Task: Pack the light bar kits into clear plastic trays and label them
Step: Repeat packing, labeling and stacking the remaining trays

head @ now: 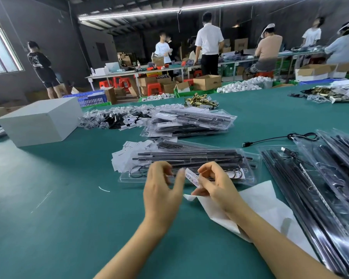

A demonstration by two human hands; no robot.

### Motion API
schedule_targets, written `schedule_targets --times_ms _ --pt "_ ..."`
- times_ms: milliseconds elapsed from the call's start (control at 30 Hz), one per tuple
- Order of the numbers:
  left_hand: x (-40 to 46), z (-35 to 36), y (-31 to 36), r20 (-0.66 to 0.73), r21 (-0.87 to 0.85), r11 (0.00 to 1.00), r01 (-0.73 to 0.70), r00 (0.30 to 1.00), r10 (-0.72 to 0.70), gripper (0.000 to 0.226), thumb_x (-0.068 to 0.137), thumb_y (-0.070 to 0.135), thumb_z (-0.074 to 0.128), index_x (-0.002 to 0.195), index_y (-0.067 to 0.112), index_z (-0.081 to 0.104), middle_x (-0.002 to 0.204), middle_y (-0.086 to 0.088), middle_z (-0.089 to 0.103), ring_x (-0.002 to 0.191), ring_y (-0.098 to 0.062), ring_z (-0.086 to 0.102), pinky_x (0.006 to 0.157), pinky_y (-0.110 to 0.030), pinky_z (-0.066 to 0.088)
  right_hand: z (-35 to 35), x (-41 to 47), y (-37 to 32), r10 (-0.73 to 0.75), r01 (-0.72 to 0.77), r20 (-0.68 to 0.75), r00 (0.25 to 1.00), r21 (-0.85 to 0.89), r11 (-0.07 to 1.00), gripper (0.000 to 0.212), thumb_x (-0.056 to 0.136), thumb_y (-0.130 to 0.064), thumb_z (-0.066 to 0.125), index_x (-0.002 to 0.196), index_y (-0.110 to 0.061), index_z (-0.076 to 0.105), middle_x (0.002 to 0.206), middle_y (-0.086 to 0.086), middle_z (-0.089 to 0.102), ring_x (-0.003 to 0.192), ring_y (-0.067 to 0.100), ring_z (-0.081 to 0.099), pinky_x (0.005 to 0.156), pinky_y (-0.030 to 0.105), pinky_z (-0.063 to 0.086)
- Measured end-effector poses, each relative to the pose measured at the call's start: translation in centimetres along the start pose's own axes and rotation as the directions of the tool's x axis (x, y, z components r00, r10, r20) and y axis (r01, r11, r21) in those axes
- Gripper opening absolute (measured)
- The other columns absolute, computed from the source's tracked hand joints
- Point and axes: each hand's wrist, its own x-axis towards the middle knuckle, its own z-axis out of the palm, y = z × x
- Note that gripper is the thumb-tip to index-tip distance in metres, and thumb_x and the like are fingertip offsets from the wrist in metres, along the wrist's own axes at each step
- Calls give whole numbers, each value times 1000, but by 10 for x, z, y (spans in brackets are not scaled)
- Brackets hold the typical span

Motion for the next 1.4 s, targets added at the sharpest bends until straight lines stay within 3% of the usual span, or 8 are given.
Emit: schedule_targets --times_ms 167,300,633,900,967,1100,1300,1400 --pt "-38 53 1 171 -236 940 248 962 -211 12 88 22 68 97 29 64 86 14 68 83 -3 61 70 -14 45 9 -6 -2 -135 150 74 988 -265 952 20 99 -7 46 101 -26 49 96 -4 52 64 18 69 79 45 55" --pt "-39 58 0 321 -204 936 286 923 -212 15 84 20 72 93 31 67 87 18 70 84 0 64 74 -18 49 11 -9 -3 -207 237 118 971 -385 892 18 97 -6 48 106 -21 50 94 -5 54 70 20 63 76 44 52" --pt "-39 58 -4 315 -359 791 495 862 -396 11 86 15 69 79 19 62 70 9 65 68 -9 54 65 -22 47 12 -5 -4 -104 133 108 989 -316 939 15 92 -8 60 102 -19 56 92 0 60 75 26 66 80 42 54" --pt "-40 62 2 285 -377 854 359 922 -262 16 94 10 57 85 22 56 75 -3 62 79 -29 57 85 -47 49 12 -5 -4 -116 155 132 984 -343 926 3 89 -22 66 89 -22 63 85 -2 66 74 29 62 72 39 52" --pt "-39 64 3 248 -389 857 337 935 -255 18 95 6 54 86 22 55 75 3 61 82 -32 59 83 -39 53 12 -5 -4 -109 143 121 987 -318 937 4 89 -25 67 90 -22 63 88 -2 66 76 35 61 72 42 52" --pt "-35 59 1 266 -303 917 260 947 -180 28 94 1 53 84 26 61 81 4 60 68 -7 52 67 -15 41 13 -5 -3 -94 115 87 992 -283 952 10 87 -34 67 93 -29 60 92 -7 65 77 29 64 77 40 55" --pt "-36 59 1 345 -274 940 202 933 -100 38 91 -3 56 102 31 67 90 10 71 87 -10 64 83 -28 51 12 -4 -4 -55 80 134 989 -181 980 16 86 -45 64 89 -29 63 88 -8 66 74 20 67 76 34 55" --pt "-37 60 0 368 -297 930 217 925 -98 41 91 -1 58 110 34 64 95 13 73 95 -9 66 89 -31 52 10 -3 -2 -56 84 137 989 -204 975 11 87 -31 69 87 -20 64 84 -1 69 75 18 68 72 29 55"
